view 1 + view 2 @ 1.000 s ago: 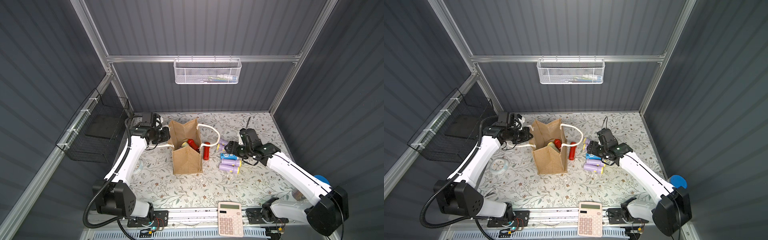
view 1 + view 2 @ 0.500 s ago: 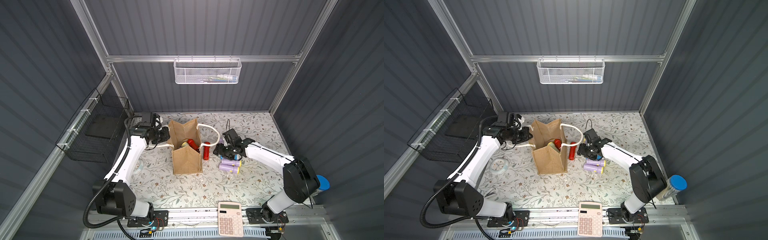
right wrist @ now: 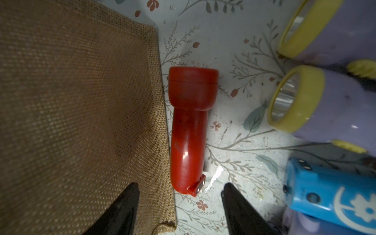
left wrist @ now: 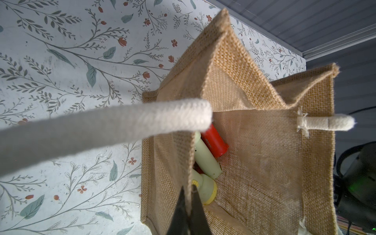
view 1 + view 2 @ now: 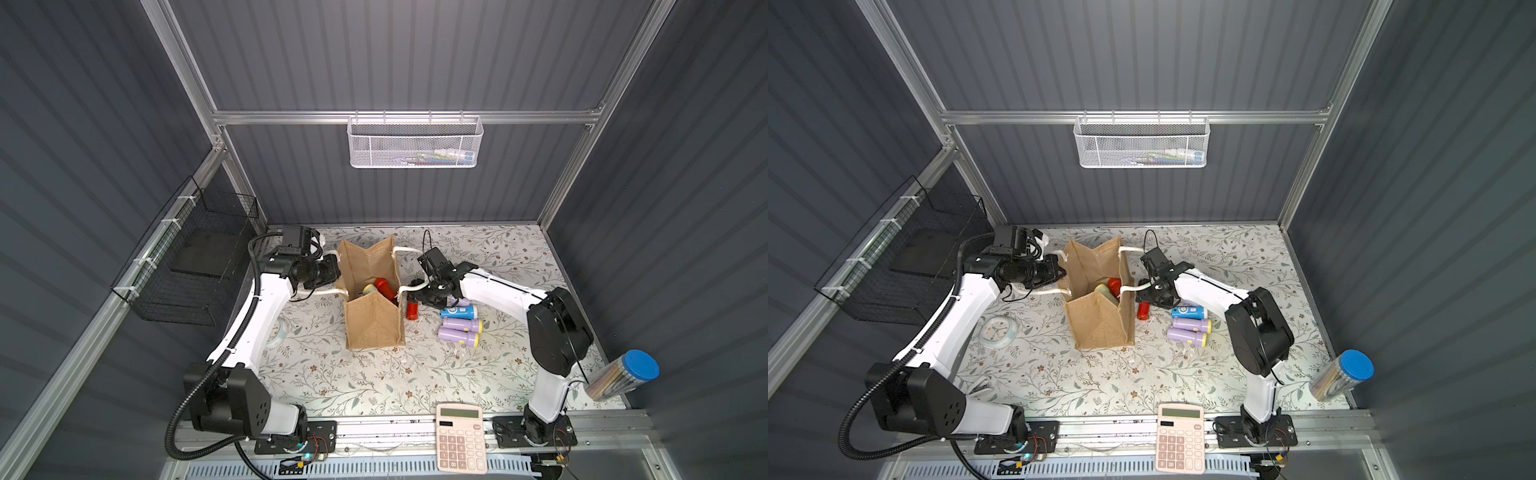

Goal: Put the flashlights into the tote bags
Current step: Pick up the flashlight from the center of the board.

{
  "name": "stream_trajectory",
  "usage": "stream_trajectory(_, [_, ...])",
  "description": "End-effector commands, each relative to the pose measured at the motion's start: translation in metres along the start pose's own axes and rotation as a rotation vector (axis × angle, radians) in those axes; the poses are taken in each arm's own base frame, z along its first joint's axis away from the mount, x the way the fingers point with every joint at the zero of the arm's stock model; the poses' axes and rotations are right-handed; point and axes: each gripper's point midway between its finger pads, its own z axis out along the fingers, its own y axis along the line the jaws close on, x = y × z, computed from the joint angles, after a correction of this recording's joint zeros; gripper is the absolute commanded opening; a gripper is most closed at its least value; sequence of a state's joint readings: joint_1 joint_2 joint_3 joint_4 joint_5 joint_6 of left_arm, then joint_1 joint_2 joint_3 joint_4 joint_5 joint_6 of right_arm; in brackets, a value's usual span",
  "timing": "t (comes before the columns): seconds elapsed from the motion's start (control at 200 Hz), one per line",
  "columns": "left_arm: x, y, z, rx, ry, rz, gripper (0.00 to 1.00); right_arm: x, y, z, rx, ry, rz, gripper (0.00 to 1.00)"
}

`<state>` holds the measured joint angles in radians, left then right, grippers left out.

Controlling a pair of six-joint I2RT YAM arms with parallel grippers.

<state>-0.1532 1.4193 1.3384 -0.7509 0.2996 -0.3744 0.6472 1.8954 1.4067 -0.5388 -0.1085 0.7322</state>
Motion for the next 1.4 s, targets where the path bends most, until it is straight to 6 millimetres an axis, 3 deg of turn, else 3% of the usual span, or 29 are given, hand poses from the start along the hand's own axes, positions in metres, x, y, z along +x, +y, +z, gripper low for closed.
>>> stream_trajectory(0.0, [-0.006, -0.005, -0.01, 0.027, -0.044, 0.009, 0.0, 0.006, -0.009, 0.006, 0.099, 0.039, -0.04, 0.67])
stream_trajectory(1.166, [-0.003, -0.009, -0.002, 0.068, -0.017, 0.015, 0.0, 0.021, -0.029, 0.057, 0.298, 0.127, -0.13, 0.62])
stream_trajectory(1.396, [-0.001, -0.008, -0.003, 0.06, -0.016, 0.013, 0.0, 0.031, -0.04, 0.064, 0.324, 0.155, -0.132, 0.51])
